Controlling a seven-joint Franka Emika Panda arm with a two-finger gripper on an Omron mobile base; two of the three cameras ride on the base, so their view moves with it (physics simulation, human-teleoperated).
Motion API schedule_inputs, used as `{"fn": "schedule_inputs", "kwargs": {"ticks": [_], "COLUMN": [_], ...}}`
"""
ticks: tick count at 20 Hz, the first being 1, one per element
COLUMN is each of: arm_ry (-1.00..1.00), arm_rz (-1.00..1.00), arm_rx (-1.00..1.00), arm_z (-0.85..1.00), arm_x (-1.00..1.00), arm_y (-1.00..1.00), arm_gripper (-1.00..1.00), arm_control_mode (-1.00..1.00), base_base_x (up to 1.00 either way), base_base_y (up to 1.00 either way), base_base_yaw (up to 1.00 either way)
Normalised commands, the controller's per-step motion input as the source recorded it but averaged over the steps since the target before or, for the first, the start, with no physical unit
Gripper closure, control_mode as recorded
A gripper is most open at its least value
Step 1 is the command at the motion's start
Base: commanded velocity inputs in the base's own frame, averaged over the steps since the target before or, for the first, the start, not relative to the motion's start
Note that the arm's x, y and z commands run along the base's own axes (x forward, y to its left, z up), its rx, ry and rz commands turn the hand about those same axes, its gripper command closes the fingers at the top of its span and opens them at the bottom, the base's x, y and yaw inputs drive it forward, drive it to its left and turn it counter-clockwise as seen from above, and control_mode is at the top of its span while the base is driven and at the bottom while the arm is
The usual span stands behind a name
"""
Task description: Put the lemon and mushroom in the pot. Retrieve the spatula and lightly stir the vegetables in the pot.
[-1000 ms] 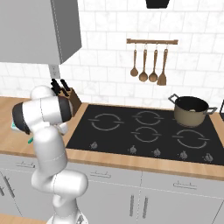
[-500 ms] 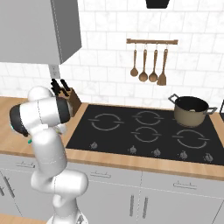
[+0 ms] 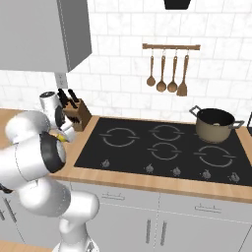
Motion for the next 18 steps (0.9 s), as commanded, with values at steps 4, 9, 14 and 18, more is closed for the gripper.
{"fn": "schedule_inputs", "kwargs": {"ticks": [4,9,14,18], "arm_ry": [0.07,0.18,0.25,0.35], "arm_rz": [0.0,0.03,0.11,0.16], "arm_rx": [0.0,-0.05,-0.16,-0.12], "arm_z": [1.0,0.86,0.51,0.21], "arm_x": [-0.51,-0.49,-0.43,-0.21], "arm_y": [-0.58,-0.65,-0.5,-0.45], "arm_gripper": [1.0,1.0,1.0,1.0], "arm_control_mode": [-1.0,-1.0,-1.0,-1.0], "base_base_x": [0.0,0.0,0.0,0.0], "base_base_y": [0.0,0.0,0.0,0.0], "base_base_yaw": [0.0,0.0,0.0,0.0]}}
